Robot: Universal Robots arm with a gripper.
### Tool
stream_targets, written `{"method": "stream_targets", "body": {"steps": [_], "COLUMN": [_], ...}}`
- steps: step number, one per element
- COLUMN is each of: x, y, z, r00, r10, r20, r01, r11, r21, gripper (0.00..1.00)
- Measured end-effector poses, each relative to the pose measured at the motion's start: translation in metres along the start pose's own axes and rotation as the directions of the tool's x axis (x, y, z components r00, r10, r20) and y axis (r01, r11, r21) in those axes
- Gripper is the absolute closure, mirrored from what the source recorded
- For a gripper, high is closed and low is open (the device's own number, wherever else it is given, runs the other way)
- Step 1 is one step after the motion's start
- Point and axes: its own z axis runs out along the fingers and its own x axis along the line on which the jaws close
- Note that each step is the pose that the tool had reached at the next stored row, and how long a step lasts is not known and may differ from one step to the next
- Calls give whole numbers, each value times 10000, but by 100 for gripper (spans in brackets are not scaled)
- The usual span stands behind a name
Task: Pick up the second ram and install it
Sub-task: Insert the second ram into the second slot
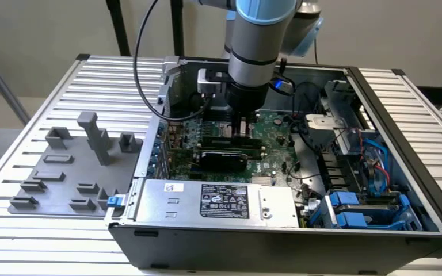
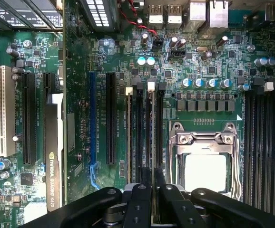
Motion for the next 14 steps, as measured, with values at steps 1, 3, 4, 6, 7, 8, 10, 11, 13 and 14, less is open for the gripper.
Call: {"method": "stream_targets", "body": {"steps": [1,3,4,6,7,8,10,11,13,14], "x": [0,0,0,0,0,1,1,1,-2,-4], "y": [0,-1,-2,-2,-2,-2,-2,-2,-1,-1], "z": [1,6,9,17,21,26,34,37,41,44], "r00": [10000,10000,10000,10000,10000,10000,10000,10000,10000,10000], "r10": [1,-2,-2,-2,-1,0,1,2,2,2], "r20": [0,2,1,-3,-6,-9,-15,-17,-19,-18], "r01": [-1,2,2,2,1,0,-1,-2,-2,-2], "r11": [10000,10000,10000,10000,10000,10000,10000,10000,10000,10000], "r21": [0,1,1,1,1,1,0,0,0,1], "gripper": [100,100,100,100,100,100,100,100,100,100]}}
